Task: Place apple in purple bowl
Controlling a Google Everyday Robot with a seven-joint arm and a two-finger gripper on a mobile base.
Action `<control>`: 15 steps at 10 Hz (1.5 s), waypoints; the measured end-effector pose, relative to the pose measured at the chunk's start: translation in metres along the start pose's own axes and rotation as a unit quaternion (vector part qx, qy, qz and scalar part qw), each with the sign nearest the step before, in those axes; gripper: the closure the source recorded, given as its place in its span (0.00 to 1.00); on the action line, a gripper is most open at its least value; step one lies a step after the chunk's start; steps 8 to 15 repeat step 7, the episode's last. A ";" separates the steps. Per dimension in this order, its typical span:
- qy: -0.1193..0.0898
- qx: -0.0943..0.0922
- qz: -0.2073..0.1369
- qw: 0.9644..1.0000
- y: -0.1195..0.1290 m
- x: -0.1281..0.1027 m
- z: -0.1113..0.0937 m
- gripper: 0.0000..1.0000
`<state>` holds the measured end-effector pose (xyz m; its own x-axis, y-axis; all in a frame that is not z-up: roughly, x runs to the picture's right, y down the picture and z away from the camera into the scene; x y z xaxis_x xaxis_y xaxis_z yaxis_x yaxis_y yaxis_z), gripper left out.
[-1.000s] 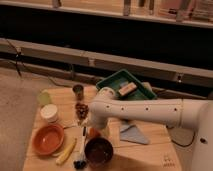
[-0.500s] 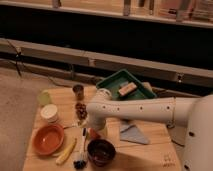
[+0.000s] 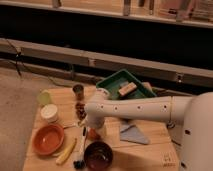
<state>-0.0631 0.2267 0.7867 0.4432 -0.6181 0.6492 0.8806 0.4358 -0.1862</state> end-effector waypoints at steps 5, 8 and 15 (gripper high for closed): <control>0.007 -0.002 0.002 1.000 -0.003 0.009 0.005 0.20; 0.012 -0.013 0.005 1.000 -0.002 0.013 0.011 0.20; 0.012 -0.013 0.005 1.000 -0.002 0.013 0.011 0.20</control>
